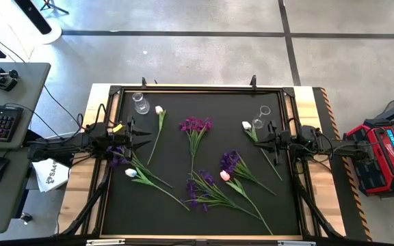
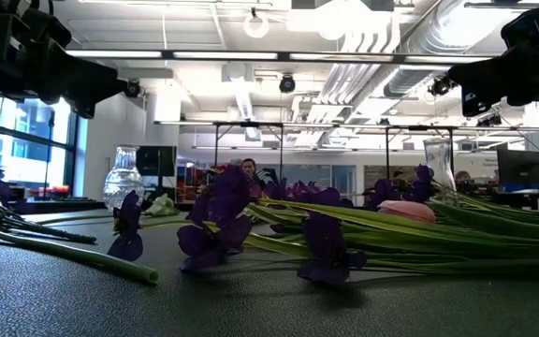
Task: Sort flowers into vase by color
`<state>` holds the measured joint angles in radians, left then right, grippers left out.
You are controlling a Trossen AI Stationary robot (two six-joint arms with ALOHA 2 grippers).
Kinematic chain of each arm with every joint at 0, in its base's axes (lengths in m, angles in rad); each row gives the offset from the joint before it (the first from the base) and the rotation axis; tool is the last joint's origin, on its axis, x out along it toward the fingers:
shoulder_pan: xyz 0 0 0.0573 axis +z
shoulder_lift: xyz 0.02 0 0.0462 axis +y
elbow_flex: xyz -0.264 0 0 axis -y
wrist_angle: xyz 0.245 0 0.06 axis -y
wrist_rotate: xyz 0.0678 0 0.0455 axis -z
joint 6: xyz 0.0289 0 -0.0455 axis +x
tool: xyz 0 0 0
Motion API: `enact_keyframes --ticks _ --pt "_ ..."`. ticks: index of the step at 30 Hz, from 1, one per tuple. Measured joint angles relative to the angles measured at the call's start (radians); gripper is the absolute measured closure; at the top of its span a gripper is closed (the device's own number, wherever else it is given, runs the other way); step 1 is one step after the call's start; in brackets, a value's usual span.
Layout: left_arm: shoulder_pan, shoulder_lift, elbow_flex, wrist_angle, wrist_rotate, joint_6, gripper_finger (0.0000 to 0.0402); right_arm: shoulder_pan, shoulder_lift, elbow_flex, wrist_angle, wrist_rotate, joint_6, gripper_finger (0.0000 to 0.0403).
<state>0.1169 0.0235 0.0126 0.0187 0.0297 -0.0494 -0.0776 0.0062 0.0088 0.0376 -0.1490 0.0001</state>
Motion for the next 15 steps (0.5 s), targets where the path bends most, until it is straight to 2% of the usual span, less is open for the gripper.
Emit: enact_keyframes --ticks 9,11,15 --pt "0.000 0.000 0.000 0.000 0.000 0.000 0.0261 0.000 0.000 0.000 0.000 0.000 0.005 0.0403" --pt "0.000 0.000 0.000 0.000 0.000 -0.001 0.0261 0.000 0.000 0.000 0.017 0.000 0.094 0.0403" --pt "0.000 0.000 0.000 0.001 0.000 0.000 0.0261 0.000 0.000 0.000 0.127 0.024 0.389 0.0403"
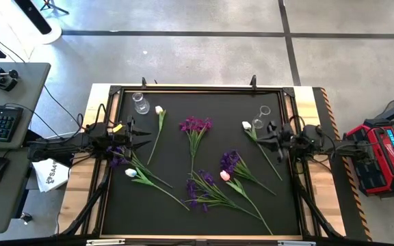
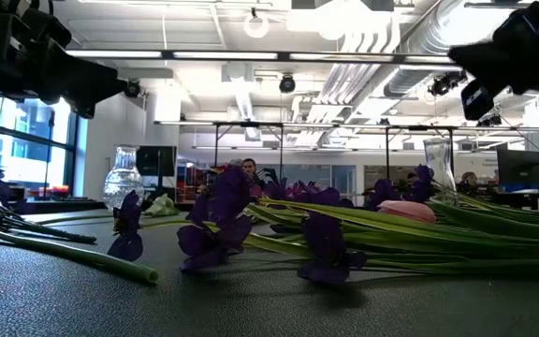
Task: Sort flowers into vase by color
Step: Put the top right white tulip into the right transparent vase
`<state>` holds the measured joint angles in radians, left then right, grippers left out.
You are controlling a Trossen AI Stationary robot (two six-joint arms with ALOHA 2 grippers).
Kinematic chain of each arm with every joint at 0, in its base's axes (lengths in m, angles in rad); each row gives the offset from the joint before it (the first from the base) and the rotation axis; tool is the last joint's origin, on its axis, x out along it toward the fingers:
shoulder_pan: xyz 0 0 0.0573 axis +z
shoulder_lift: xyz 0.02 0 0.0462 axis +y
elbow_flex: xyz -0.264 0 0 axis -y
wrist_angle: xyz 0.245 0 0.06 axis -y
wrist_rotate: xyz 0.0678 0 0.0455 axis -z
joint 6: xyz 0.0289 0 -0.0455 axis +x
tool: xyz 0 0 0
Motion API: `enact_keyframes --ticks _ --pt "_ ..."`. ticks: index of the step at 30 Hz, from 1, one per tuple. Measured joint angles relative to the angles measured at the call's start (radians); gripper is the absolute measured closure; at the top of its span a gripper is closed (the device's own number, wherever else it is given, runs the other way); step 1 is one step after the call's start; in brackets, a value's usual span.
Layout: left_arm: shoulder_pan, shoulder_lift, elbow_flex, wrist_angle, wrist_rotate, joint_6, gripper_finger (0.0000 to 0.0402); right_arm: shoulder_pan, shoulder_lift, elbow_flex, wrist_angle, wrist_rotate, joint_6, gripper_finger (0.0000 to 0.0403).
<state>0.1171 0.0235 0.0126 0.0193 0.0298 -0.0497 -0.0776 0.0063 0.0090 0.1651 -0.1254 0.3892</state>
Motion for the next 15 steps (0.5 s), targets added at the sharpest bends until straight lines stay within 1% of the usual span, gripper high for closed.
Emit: enact_keyframes --ticks 2,6,9,12,15 --pt "0.000 0.000 0.000 0.000 0.000 0.000 0.0261 0.000 0.000 0.000 0.062 0.010 0.093 0.0403" --pt "0.000 0.000 0.000 0.001 0.000 0.000 0.0261 0.013 0.013 0.032 0.052 -0.036 0.135 0.0403" --pt "0.000 0.000 0.000 0.004 0.000 0.000 0.0261 0.043 0.052 0.083 0.029 0.019 0.128 0.0403" --pt "0.000 0.000 0.000 0.004 0.000 0.000 0.0261 0.076 0.123 0.182 -0.146 0.109 0.134 0.0403" --pt "0.000 0.000 0.000 0.004 0.000 -0.001 0.0261 0.110 0.240 0.304 -0.411 0.261 0.196 0.0403"
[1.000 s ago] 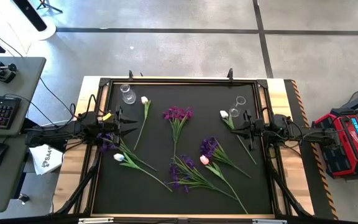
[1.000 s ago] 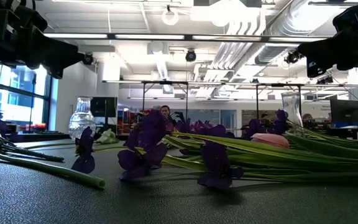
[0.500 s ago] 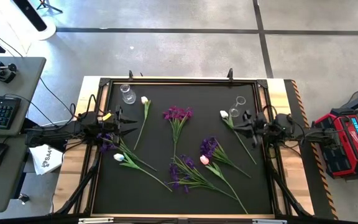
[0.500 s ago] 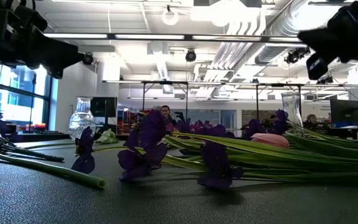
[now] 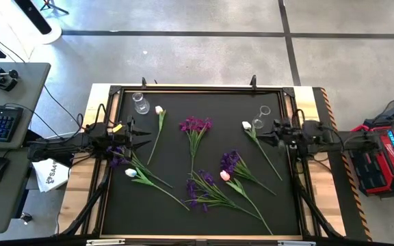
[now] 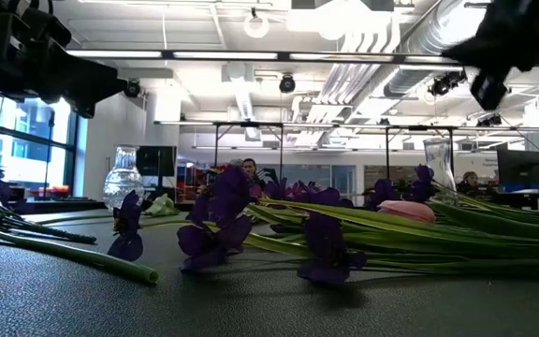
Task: Sort flowers into vase by color
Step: Put the top right white tulip into the right transparent vase
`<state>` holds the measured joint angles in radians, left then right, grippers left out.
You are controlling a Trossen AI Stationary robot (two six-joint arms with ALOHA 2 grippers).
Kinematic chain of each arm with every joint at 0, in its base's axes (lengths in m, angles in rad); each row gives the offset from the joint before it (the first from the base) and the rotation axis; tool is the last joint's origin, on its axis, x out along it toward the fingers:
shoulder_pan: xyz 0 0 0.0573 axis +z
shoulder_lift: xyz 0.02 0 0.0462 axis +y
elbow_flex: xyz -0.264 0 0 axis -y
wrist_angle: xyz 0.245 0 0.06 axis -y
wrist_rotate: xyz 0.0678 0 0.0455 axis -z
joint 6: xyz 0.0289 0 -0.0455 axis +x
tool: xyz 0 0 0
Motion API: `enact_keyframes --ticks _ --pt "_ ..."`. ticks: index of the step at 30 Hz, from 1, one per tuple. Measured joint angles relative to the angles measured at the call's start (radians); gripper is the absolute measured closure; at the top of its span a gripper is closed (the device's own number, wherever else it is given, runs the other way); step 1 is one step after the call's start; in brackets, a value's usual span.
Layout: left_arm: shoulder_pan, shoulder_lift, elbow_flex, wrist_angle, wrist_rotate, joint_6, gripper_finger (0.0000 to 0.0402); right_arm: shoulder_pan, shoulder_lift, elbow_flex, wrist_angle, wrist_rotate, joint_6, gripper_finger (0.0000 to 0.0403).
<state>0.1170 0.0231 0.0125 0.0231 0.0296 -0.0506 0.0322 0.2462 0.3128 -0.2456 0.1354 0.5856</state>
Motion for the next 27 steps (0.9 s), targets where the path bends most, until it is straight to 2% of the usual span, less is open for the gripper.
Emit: enact_keyframes --ticks 2,4,11,15,19,23,27 --pt "0.000 0.000 0.000 0.000 0.002 -0.020 0.0261 0.017 0.102 0.074 -0.156 0.088 0.077 0.0403" --pt "0.000 0.000 0.000 0.000 0.003 -0.046 0.0261 0.028 0.213 0.135 -0.260 0.130 0.153 0.0403" --pt "0.000 0.000 0.000 0.000 0.003 -0.105 0.0261 0.026 0.573 0.246 -0.482 0.142 0.382 0.0402" --pt "0.000 0.000 0.000 0.000 0.003 -0.104 0.0261 0.020 0.729 0.265 -0.529 0.127 0.449 0.0385" --pt "0.000 0.000 0.000 0.000 0.003 -0.104 0.0261 -0.002 0.839 0.268 -0.533 0.049 0.485 0.0341" --pt "0.000 0.000 0.000 0.000 0.003 -0.103 0.0261 -0.026 0.920 0.268 -0.533 0.021 0.512 0.0290" --pt "0.000 0.000 0.000 0.002 0.003 -0.103 0.0261 -0.052 0.982 0.268 -0.533 0.018 0.543 0.0269"
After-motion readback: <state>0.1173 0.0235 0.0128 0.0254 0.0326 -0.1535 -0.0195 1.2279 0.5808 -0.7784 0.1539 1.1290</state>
